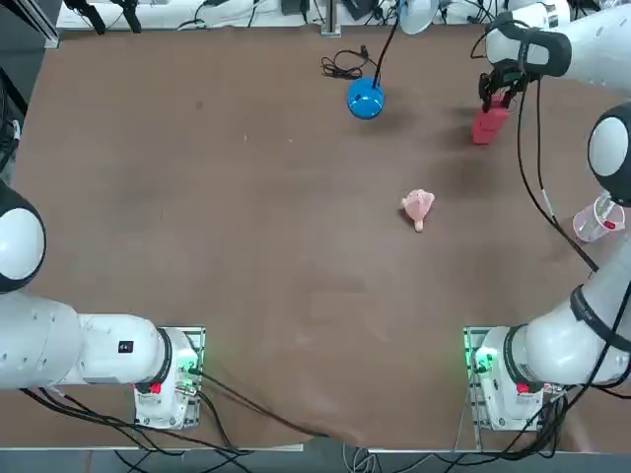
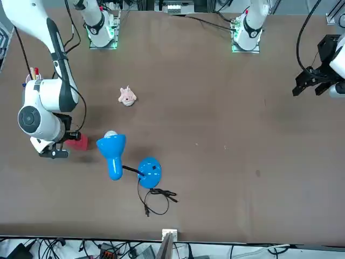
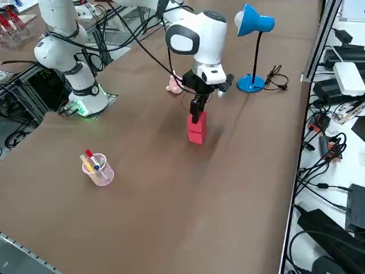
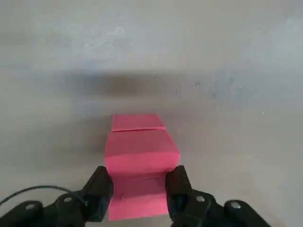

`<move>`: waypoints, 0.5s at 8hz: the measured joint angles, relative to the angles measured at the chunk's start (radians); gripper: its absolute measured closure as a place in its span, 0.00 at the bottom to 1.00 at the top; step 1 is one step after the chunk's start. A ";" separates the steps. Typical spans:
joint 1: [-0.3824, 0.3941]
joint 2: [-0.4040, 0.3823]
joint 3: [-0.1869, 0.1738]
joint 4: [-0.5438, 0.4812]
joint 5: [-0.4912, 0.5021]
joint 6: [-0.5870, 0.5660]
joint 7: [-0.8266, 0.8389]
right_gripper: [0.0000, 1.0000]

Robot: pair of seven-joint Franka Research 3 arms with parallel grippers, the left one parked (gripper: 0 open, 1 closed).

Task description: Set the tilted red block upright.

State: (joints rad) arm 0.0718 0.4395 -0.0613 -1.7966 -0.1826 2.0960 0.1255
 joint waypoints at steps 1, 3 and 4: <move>-0.001 0.001 0.000 -0.001 0.000 0.000 0.000 0.38; -0.001 0.002 0.000 -0.001 0.000 0.000 0.000 0.38; -0.002 0.002 0.000 -0.001 0.000 0.000 0.000 0.38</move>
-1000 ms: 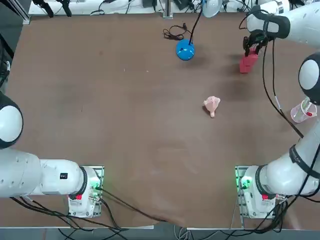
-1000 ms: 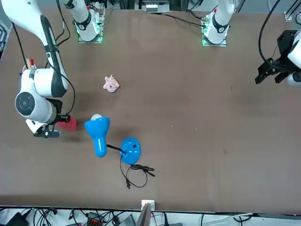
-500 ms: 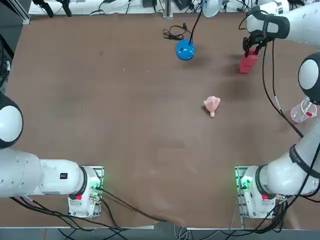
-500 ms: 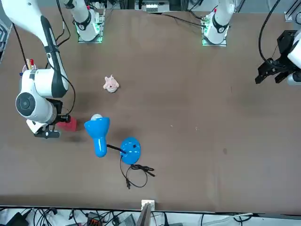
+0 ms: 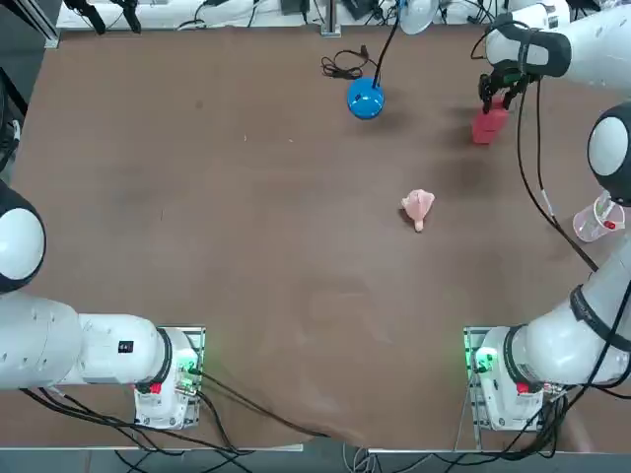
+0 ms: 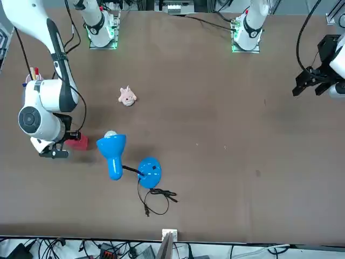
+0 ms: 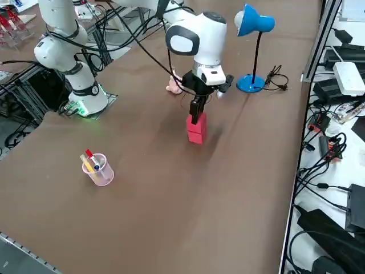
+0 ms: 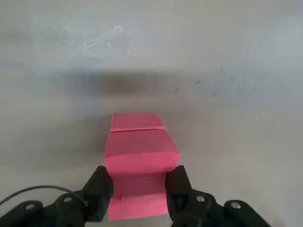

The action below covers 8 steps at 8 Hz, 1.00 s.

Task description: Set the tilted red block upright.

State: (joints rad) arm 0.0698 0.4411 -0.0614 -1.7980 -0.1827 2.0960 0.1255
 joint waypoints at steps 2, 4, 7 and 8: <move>-0.001 0.000 0.000 0.000 0.000 0.000 0.000 0.38; -0.001 0.000 -0.001 0.000 0.000 0.001 0.000 0.38; -0.002 0.006 -0.001 0.000 0.000 0.002 0.000 0.38; -0.002 0.009 -0.001 0.000 0.000 0.004 0.000 0.38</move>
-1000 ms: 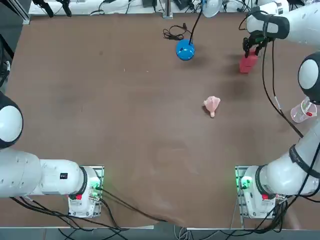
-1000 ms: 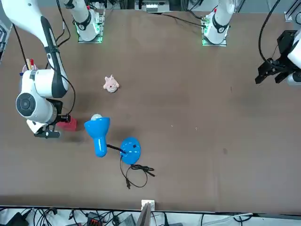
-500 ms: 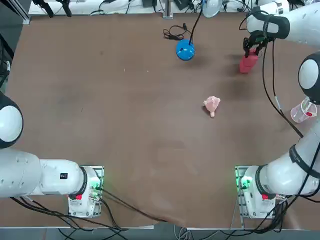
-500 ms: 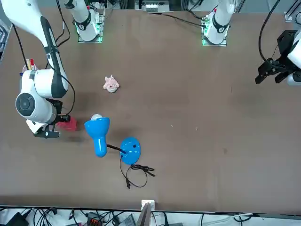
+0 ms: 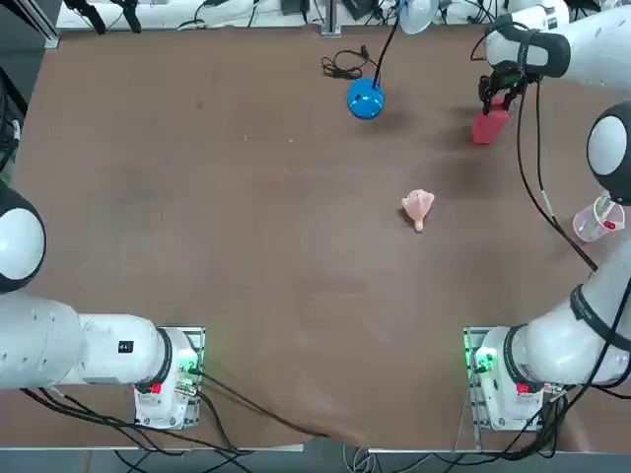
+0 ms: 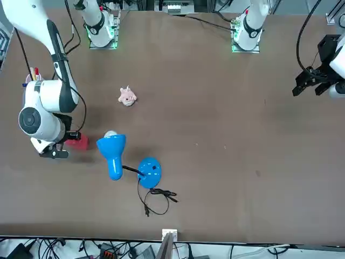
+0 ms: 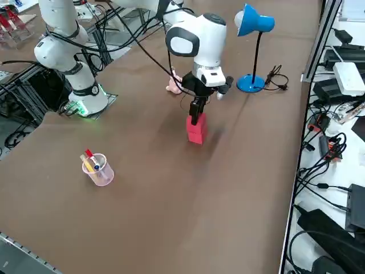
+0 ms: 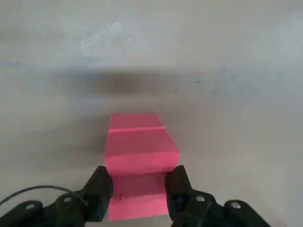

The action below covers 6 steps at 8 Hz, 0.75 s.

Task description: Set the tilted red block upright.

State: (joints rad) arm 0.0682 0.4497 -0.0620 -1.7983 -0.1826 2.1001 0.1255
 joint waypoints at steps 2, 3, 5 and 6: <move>0.000 0.000 0.000 0.000 0.000 0.001 0.000 0.38; 0.000 0.000 0.000 0.000 0.000 0.001 0.000 0.38; 0.000 0.002 0.000 0.000 0.000 0.001 0.000 0.24; 0.000 0.003 0.000 0.000 0.000 0.001 0.000 0.04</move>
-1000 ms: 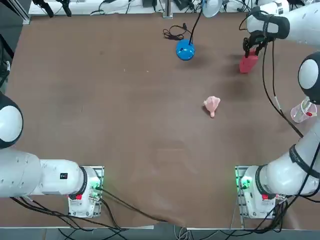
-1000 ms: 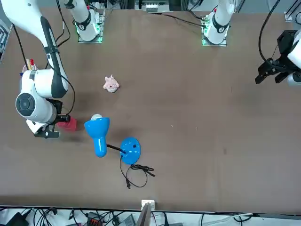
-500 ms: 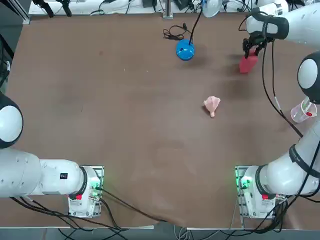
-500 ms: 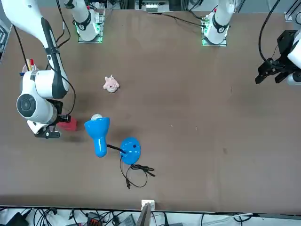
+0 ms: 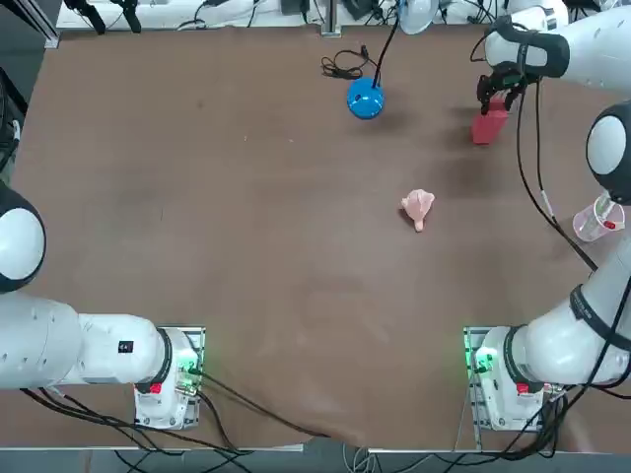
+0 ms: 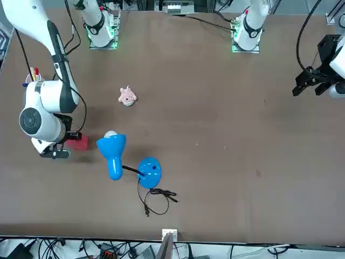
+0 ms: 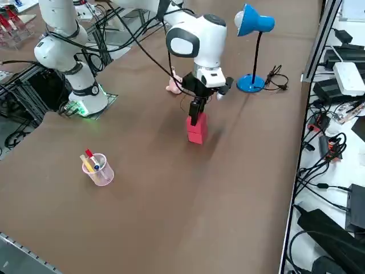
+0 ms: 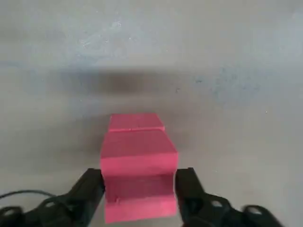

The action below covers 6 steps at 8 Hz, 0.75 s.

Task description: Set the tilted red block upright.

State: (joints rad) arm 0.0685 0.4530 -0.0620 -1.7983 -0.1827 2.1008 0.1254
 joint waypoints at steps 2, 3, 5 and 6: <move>0.000 0.000 0.000 0.000 0.000 0.000 0.000 0.00; 0.001 -0.002 0.000 0.001 0.000 0.000 0.000 0.00; 0.001 -0.024 0.000 0.007 0.000 -0.022 0.000 0.00; 0.001 -0.050 0.000 0.009 0.000 -0.043 0.000 0.00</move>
State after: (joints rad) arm 0.0694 0.4030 -0.0620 -1.7894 -0.1827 2.0578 0.1252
